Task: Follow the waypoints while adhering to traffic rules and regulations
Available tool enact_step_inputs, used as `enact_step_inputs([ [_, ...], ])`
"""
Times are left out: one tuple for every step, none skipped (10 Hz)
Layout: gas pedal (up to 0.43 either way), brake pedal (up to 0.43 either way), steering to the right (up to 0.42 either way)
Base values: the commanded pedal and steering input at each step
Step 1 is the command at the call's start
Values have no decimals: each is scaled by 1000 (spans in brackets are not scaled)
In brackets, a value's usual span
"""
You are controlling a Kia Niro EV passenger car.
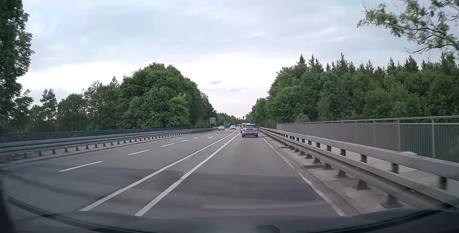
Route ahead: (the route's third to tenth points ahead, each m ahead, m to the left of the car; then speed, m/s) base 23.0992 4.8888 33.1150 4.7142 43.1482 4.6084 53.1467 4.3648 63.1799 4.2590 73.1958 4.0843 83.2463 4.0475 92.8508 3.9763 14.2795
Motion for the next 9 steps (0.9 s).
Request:
enact_step_inputs([
  [240, 0, 1],
  [240, 0, 1],
  [228, 0, 1],
  [228, 0, 2],
  [209, 0, 2],
  [209, 0, 3],
  [189, 0, 3],
  [189, 0, 3],
  [189, 0, 3],
])
